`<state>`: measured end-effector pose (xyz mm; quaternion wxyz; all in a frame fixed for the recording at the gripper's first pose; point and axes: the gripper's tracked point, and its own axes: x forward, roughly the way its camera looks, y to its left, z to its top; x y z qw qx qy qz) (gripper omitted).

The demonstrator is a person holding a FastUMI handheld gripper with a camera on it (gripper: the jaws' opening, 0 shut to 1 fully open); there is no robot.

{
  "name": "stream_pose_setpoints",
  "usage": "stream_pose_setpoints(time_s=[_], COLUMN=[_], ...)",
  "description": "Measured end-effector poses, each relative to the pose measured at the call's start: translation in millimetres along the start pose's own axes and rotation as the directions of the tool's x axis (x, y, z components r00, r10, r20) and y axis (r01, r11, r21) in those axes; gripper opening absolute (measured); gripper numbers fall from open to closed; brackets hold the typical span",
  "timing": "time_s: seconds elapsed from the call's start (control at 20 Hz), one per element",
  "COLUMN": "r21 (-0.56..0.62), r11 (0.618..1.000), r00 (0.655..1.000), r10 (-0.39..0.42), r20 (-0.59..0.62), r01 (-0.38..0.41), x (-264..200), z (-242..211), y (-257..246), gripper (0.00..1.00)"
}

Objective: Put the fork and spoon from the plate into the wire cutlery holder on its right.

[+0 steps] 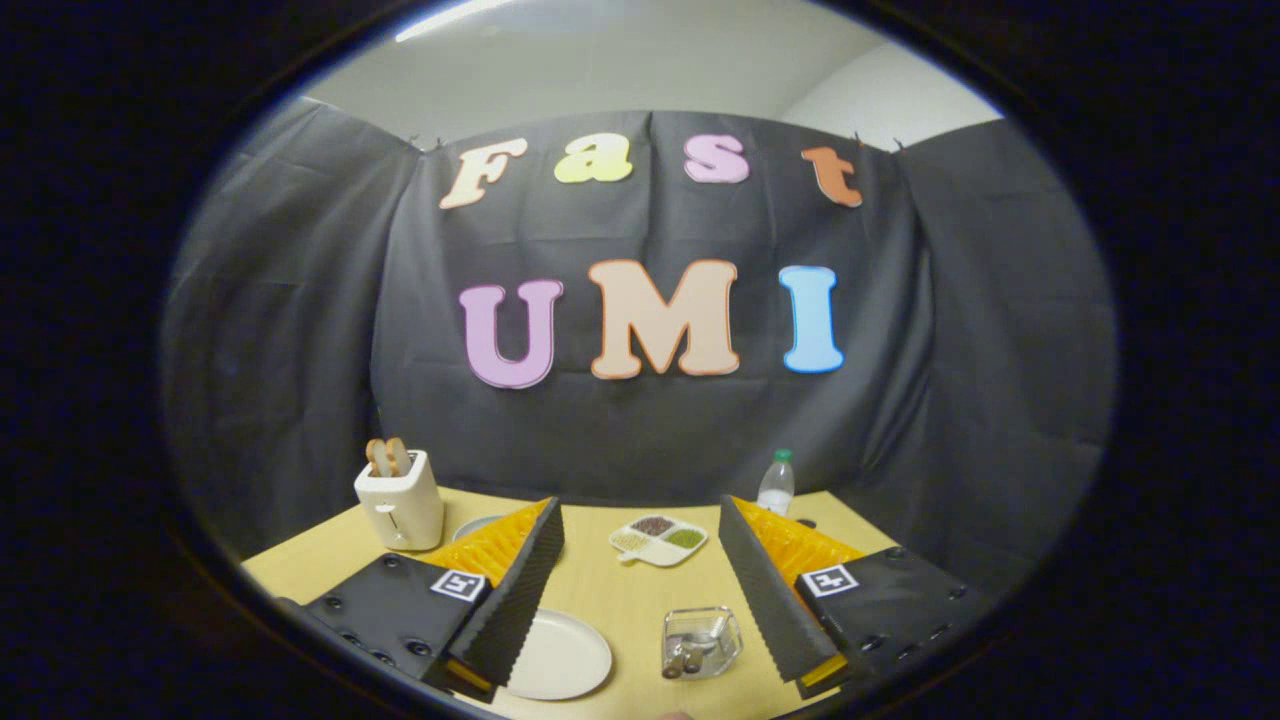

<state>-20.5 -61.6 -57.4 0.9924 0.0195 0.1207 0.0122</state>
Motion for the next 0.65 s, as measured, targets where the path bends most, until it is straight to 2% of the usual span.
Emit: stream_pose_setpoints(time_s=[0.3,0.65], r21=[0.036,0.039], r11=[0.999,0.999], r00=[1.000,0.999], r10=[0.013,-0.008], r20=[0.015,0.048], r01=[-0.014,0.006], x=[-8,-20], z=[5,11], y=[15,19], gripper=[0.98,0.98])
